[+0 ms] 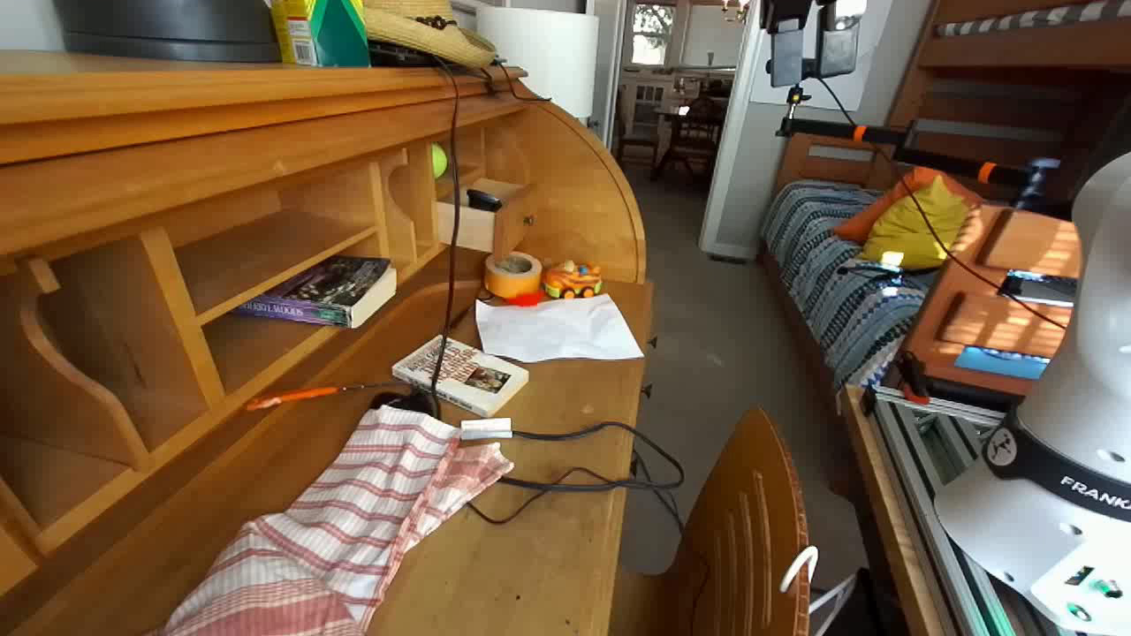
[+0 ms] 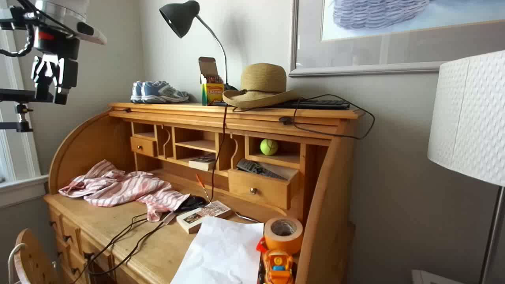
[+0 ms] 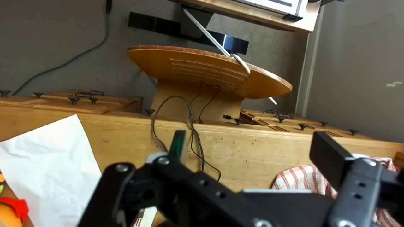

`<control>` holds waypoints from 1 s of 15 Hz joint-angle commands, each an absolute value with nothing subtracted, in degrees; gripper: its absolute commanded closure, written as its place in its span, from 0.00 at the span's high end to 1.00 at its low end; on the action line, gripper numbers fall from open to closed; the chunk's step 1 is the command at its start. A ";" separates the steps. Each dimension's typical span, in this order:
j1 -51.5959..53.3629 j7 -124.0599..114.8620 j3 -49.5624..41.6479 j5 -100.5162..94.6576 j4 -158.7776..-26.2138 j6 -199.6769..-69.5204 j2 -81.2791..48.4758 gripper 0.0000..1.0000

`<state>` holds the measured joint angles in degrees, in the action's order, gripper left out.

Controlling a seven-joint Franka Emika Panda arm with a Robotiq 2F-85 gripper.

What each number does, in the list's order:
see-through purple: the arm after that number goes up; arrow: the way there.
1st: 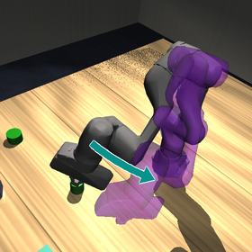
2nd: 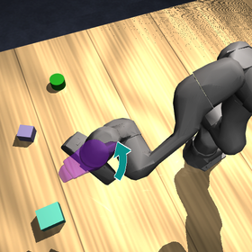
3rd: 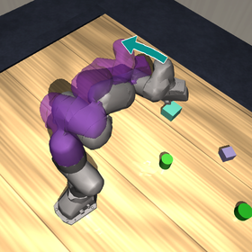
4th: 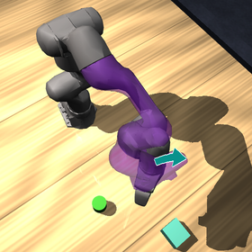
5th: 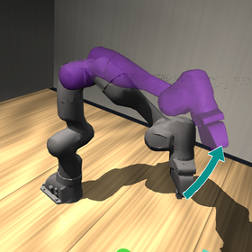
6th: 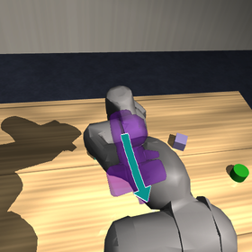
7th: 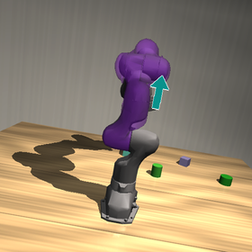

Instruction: Remove the remote from the box

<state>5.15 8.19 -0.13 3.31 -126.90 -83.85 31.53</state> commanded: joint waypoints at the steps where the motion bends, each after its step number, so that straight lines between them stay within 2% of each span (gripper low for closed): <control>1: 4.73 8.33 0.20 3.45 -126.73 -83.68 31.46 1.00; 15: 4.07 7.14 -0.22 4.11 -126.11 -85.37 30.31 1.00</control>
<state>5.11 8.19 -0.09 3.31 -126.90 -83.85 31.53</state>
